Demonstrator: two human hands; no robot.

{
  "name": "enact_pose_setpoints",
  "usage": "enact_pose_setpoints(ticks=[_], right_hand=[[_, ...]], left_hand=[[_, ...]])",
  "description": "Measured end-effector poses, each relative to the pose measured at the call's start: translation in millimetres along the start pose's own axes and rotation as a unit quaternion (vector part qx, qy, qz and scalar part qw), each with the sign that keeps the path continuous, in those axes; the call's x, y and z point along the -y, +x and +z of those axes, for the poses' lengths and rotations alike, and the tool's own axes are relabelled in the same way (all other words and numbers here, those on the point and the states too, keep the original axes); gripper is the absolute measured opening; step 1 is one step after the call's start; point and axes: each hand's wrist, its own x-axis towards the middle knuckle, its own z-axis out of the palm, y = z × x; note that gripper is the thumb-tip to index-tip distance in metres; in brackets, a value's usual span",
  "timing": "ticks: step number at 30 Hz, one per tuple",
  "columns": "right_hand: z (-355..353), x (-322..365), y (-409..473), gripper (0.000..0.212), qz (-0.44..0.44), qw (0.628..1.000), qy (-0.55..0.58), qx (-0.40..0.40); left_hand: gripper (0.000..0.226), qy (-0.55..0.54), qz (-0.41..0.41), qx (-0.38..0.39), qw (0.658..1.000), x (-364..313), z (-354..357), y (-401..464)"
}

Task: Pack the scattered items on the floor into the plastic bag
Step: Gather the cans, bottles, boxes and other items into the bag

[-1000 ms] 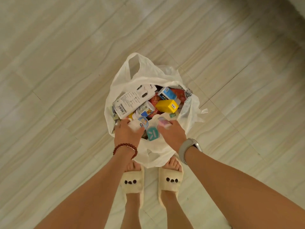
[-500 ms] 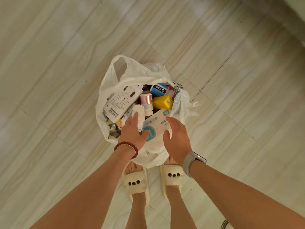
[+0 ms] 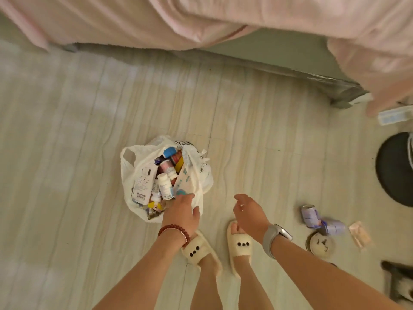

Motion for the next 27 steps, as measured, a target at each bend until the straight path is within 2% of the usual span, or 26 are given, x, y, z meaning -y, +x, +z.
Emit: enact_pose_setpoints(ticks=[7,12,15,22,24,27], right_hand=[[-65,-119,-79,0.037,0.123,0.975,0.162,-0.092],[-107,-232,-120,0.043,0.197,0.955,0.193,-0.109],[-140,-299,-136,0.041,0.207,0.946,0.223,-0.111],[-176,-450,-114,0.042,0.196,0.961,0.153,-0.12],[-176,-478,-93,0.043,0.179,0.971,0.114,-0.114],[-165,-513,-46,0.046,0.116,0.989,0.003,-0.094]], left_hand=[[0.04,0.059,0.065,0.067,0.994,-105,47,-61],[0.042,0.098,0.089,0.091,0.987,-190,111,-95],[0.042,0.113,0.1,0.1,0.984,-241,166,-106],[0.044,0.177,0.121,0.14,0.967,-313,292,-89],[0.046,0.226,0.151,0.144,0.952,-319,321,-70],[0.049,0.324,0.208,0.149,0.911,-319,362,-23]])
